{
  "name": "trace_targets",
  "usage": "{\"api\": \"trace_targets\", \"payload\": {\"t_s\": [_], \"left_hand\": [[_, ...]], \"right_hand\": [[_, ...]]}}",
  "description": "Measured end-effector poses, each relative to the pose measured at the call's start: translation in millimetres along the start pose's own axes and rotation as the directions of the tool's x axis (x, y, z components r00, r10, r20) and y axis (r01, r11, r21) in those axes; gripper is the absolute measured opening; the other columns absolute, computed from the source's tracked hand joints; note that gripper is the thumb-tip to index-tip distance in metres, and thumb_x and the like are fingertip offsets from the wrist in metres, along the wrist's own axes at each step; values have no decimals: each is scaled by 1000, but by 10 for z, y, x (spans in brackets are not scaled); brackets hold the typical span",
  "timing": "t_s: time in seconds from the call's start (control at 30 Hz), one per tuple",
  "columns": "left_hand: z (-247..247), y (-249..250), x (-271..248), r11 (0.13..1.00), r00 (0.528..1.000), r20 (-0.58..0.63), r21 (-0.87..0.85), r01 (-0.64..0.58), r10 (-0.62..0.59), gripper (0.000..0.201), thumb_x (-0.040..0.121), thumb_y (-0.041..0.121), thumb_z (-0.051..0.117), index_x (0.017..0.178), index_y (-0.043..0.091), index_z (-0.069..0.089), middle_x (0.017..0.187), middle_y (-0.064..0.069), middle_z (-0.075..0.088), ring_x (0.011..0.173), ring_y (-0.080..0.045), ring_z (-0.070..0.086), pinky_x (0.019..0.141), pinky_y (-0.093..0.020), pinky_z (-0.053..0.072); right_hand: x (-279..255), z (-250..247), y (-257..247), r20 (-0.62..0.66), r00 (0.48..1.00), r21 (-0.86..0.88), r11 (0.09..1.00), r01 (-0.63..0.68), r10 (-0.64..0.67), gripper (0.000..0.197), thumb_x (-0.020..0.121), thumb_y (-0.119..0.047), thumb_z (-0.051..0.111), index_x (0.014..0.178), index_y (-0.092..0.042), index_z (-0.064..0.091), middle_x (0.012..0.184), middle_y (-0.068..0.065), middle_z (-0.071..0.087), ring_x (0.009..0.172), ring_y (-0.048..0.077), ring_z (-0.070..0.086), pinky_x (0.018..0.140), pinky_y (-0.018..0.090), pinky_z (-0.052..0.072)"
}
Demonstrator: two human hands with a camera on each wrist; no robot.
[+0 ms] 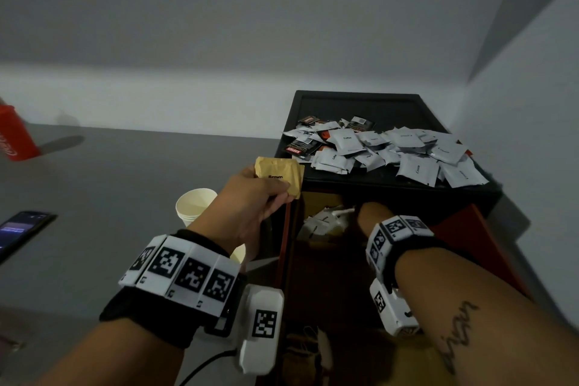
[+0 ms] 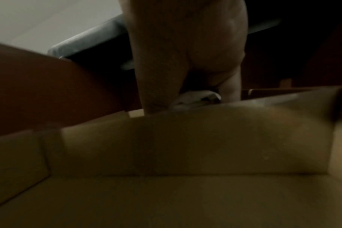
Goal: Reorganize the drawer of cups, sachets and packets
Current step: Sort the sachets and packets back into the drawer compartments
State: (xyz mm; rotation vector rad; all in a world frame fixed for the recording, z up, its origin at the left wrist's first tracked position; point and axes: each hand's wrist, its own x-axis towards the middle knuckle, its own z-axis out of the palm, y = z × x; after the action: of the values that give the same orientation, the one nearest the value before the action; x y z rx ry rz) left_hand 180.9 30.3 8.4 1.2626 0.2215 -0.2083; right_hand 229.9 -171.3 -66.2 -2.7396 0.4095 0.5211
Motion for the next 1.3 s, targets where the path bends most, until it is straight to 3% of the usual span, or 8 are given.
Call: {"api": "trace_targets", "payload": {"t_s": [0.13,0.27,0.33,0.53,0.63,1.1,1.2,1.3], "left_hand": [[-1,5,39,1000,1000,0,2,11,-11,50,88,-7,54,135,4,43,106,-18,58,74,-19,65,45,-12,50],[22,-9,69,999,999,5,6,32,-32,52,87,-7,54,136,6,43,110,-19,60,79,-21,66,45,-13,49],[39,-27,71,1000,1000,9,10,27,-27,50,87,-6,55,135,6,45,105,-17,61,74,-19,67,46,-13,50],[52,-41,58,999,1000,21,32,23,-24,48,87,-6,55,133,6,47,99,-14,62,71,-17,66,47,-13,50],[44,-33,52,999,1000,23,39,19,-20,45,88,-6,54,131,3,47,100,-15,61,74,-18,64,47,-13,51],[62,-31,38,998,999,26,53,21,-22,44,88,-6,54,130,5,48,94,-14,63,62,-16,68,45,-13,51],[72,-42,44,999,1000,22,43,19,-20,43,87,-7,54,128,4,49,93,-14,64,56,-14,69,46,-13,51],[112,-54,35,999,999,45,48,15,-17,38,89,-7,52,126,3,50,90,-14,63,55,-14,68,46,-13,50]], "right_hand": [[22,-109,95,-31,996,50,996,80,-78,35,101,-16,37,128,2,50,136,20,47,124,30,47,103,31,34],[-18,-145,200,23,980,165,968,192,-198,17,93,-9,45,79,-8,56,84,10,56,76,20,54,66,21,41],[-22,-182,215,22,985,262,952,160,-171,14,89,-6,48,76,-7,52,73,8,51,66,19,51,58,23,41],[-49,-217,262,2,980,8,980,199,-199,31,94,-14,47,122,-3,53,119,16,55,101,25,52,77,23,34],[10,-213,292,-29,986,-27,986,164,-165,35,95,-20,46,124,-2,52,126,17,54,114,29,52,82,24,37],[-37,-258,410,-106,947,-35,953,300,-302,22,90,-5,52,109,5,57,104,19,58,100,31,57,73,26,38],[-92,-214,401,18,907,-62,905,422,-421,25,88,-2,54,112,-2,57,104,8,51,105,28,54,79,22,36],[-93,-174,361,91,912,-227,883,411,-401,32,90,-6,50,121,-5,56,131,13,39,124,34,41,98,28,35]]}}
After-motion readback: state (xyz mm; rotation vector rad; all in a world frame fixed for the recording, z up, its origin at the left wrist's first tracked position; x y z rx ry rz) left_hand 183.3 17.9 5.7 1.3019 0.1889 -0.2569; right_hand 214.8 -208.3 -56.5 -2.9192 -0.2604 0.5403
